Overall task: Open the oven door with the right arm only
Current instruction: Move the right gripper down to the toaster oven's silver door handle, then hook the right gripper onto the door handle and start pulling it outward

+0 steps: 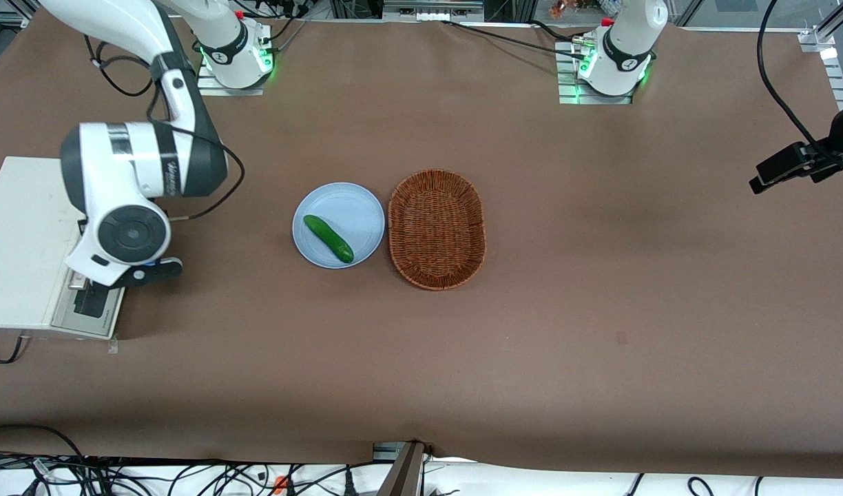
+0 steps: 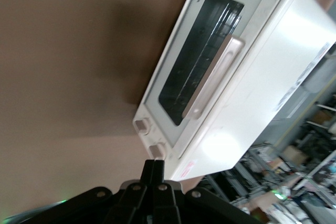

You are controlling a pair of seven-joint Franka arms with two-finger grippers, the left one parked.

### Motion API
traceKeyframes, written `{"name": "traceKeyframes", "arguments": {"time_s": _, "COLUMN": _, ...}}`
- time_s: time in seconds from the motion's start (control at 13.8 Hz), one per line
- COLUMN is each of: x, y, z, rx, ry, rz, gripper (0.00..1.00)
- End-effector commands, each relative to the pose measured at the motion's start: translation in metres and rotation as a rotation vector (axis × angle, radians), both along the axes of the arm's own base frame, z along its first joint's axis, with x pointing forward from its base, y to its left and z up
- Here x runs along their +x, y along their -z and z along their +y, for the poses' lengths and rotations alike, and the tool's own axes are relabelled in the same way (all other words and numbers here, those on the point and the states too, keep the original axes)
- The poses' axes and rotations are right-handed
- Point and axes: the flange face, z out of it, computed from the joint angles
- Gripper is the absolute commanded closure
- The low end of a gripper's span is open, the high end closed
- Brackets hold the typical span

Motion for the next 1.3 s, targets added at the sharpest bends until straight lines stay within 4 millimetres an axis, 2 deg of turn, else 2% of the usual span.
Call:
{"name": "traceKeyframes", "arguments": {"time_s": 0.0, "x": 0.014, "y": 0.017, "z": -0.010, "rx": -0.033, "ry": -0.095, "rz": 0.043, "gripper": 1.00}}
{"name": "traceKeyframes", "arguments": {"time_s": 0.36, "x": 0.029, "y": 0.037, "z": -0.069, "rx": 0.028, "ry": -0.159, "rz": 0.101, "gripper": 1.00}}
{"name": "traceKeyframes", "arguments": {"time_s": 0.58, "x": 0.032, "y": 0.047, "z": -0.092, "rx": 0.031, "ry": -0.173, "rz": 0.134, "gripper": 1.00}}
{"name": "traceKeyframes", "arguments": {"time_s": 0.72, "x": 0.035, "y": 0.057, "z": -0.114, "rx": 0.044, "ry": -0.177, "rz": 0.148, "gripper": 1.00}}
{"name": "traceKeyframes", "arguments": {"time_s": 0.8, "x": 0.036, "y": 0.060, "z": -0.114, "rx": 0.045, "ry": -0.186, "rz": 0.153, "gripper": 1.00}}
{"name": "traceKeyframes", "arguments": {"time_s": 0.94, "x": 0.035, "y": 0.068, "z": -0.129, "rx": 0.051, "ry": -0.165, "rz": 0.163, "gripper": 1.00}}
{"name": "traceKeyframes", "arguments": {"time_s": 1.23, "x": 0.034, "y": 0.073, "z": -0.130, "rx": 0.060, "ry": -0.180, "rz": 0.191, "gripper": 1.00}}
